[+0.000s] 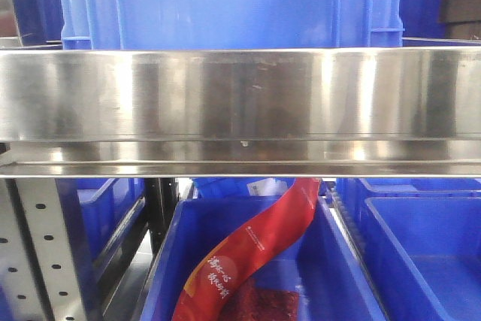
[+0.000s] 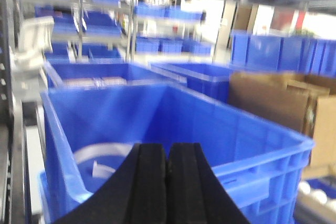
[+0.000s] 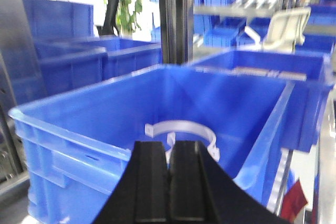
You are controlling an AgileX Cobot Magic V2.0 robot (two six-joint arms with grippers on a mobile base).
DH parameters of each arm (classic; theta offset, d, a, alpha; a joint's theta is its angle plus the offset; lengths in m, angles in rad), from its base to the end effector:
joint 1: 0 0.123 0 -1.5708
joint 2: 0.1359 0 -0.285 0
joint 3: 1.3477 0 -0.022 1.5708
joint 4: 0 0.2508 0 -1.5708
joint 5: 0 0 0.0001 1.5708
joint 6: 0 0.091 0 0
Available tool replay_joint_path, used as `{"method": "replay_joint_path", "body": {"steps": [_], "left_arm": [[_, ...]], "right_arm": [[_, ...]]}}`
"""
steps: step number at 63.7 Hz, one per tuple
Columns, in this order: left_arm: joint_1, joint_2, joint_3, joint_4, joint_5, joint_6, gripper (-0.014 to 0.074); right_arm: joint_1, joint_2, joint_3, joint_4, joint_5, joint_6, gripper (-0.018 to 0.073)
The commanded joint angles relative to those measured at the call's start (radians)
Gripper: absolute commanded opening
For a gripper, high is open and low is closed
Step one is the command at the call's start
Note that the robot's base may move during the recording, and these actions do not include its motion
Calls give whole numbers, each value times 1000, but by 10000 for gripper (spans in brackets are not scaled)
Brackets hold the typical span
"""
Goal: Grab PVC pipe and place in blue bin
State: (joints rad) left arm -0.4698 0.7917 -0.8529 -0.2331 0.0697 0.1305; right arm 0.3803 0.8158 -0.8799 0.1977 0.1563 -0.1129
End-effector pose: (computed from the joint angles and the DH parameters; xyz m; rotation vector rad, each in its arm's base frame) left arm 0.1461 -0.0758 0.4171 0.2887 1.4804 -0.4728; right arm 0.1570 0.0658 0.4144 -0.2592 1.5646 0.3865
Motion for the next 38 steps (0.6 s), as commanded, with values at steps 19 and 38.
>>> {"method": "replay_joint_path", "body": {"steps": [19, 38], "left_arm": [[-1, -27, 3, -8, -36, -3, -111], [-1, -27, 3, -8, -36, -3, -111]], "right_arm": [[-1, -71, 8, -9, -15, -9, -168], [-1, -71, 11, -9, -9, -9, -168]]}}
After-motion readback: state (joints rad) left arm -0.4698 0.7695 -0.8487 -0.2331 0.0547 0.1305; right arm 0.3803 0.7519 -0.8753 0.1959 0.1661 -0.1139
